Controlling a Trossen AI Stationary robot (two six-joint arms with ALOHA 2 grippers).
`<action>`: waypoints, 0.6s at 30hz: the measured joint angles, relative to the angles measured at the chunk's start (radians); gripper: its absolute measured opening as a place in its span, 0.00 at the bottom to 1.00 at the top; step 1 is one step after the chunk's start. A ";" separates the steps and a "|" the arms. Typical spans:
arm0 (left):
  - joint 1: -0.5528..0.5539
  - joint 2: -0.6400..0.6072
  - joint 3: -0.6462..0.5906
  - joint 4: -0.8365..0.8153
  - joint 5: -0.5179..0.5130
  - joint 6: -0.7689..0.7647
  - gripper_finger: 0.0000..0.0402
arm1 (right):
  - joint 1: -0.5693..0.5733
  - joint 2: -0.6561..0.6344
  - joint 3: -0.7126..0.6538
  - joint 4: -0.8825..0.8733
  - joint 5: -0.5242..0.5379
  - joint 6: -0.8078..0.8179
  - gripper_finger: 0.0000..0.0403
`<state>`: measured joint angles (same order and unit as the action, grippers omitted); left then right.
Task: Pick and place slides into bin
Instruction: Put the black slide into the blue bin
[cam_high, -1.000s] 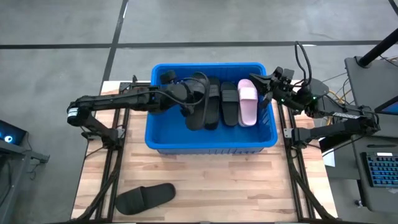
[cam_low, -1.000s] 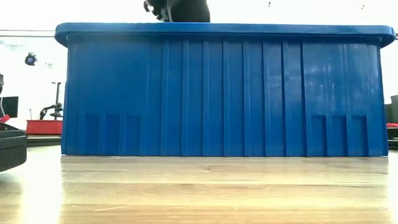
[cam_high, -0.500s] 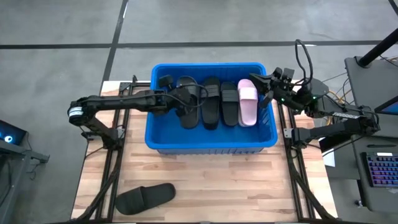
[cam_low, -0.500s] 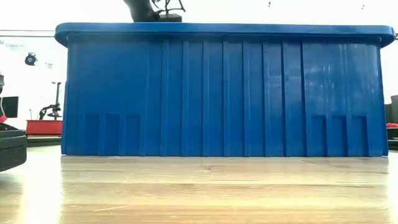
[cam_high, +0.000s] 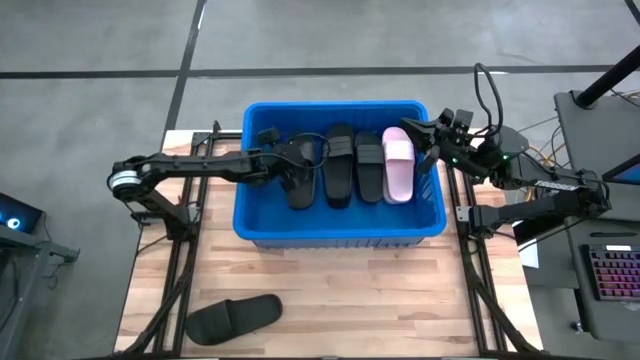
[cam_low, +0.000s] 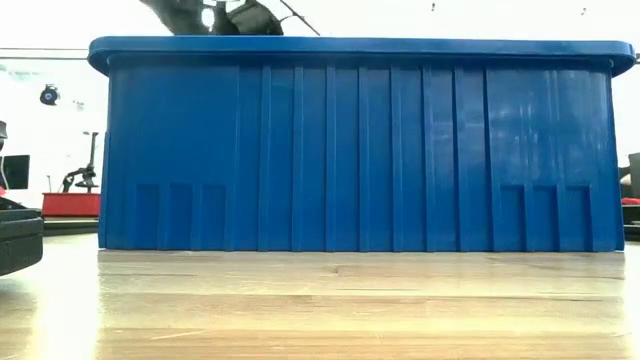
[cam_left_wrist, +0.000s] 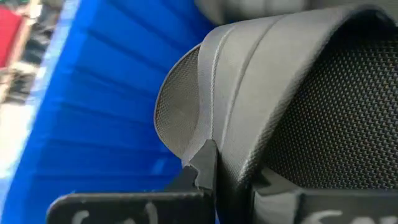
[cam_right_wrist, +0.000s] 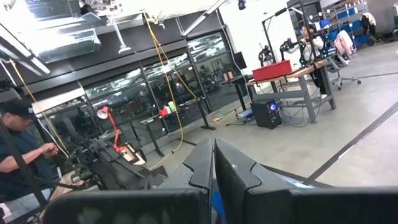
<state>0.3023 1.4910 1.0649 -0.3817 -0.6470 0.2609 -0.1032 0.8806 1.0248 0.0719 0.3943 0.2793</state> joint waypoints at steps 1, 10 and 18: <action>0.012 0.000 -0.022 0.039 0.034 0.012 0.00 | 0.000 0.000 0.000 0.000 0.000 0.000 0.02; 0.092 0.013 -0.087 0.166 0.039 0.041 0.00 | 0.000 0.000 0.000 -0.001 0.000 -0.003 0.02; 0.102 0.121 -0.084 0.212 0.017 0.098 0.00 | 0.000 -0.001 0.000 0.011 0.000 0.002 0.02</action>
<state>0.4043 1.6118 0.9810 -0.1701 -0.6295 0.3593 -0.1032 0.8795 1.0248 0.0830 0.3943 0.2813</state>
